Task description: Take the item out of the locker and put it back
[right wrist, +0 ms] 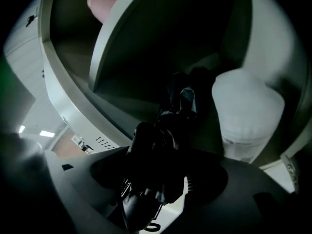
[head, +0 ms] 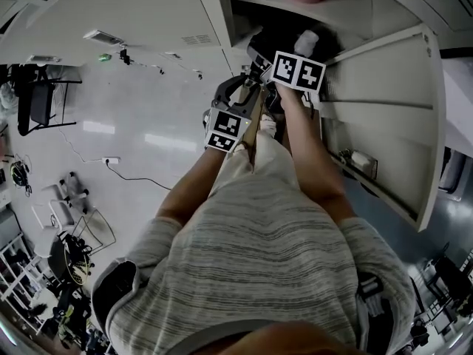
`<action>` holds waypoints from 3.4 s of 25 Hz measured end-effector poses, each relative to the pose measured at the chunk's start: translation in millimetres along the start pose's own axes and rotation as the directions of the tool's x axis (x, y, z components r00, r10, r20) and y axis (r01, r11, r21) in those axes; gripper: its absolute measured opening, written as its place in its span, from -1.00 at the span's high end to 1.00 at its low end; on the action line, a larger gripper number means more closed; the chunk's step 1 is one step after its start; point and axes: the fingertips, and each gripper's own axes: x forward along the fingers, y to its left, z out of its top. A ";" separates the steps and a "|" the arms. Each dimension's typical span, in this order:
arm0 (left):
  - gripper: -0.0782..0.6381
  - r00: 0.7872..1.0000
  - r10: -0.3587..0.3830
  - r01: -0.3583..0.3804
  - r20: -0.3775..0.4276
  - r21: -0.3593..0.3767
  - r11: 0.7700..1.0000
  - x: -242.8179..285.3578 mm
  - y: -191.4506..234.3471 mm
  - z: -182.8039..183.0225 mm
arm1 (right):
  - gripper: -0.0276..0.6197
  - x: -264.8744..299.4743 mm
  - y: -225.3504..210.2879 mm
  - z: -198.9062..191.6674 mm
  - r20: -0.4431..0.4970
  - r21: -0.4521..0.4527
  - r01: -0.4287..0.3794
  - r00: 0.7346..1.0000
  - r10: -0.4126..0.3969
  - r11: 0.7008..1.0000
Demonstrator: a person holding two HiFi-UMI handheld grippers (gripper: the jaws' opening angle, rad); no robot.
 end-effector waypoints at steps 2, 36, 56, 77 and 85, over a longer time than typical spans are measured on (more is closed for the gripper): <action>0.40 1.000 0.015 -0.014 0.015 -0.030 0.999 4.2 -2.8 4.8 | -0.05 -3.9 -0.7 3.4 0.032 -0.081 0.060 0.998 -0.058 0.995; 0.41 0.977 0.037 -0.010 0.210 -0.130 0.992 -4.5 35.7 61.1 | -0.07 -142.9 74.2 -12.8 0.265 -0.538 0.003 0.950 0.166 0.843; 0.56 0.896 -0.156 0.152 0.416 0.043 0.987 -194.5 -59.3 109.5 | 0.43 -252.0 155.5 -56.9 0.403 -0.712 0.088 0.864 0.302 0.697; 0.76 0.849 -0.211 0.248 0.484 -0.012 0.969 -259.5 -86.0 91.3 | 0.84 -281.9 201.3 -94.8 0.314 -0.778 -0.028 0.848 0.427 0.628; 0.76 0.840 -0.209 0.252 0.500 -0.019 0.968 -260.7 -87.8 94.5 | 0.84 -283.5 205.1 -96.6 0.292 -0.780 -0.056 0.849 0.441 0.623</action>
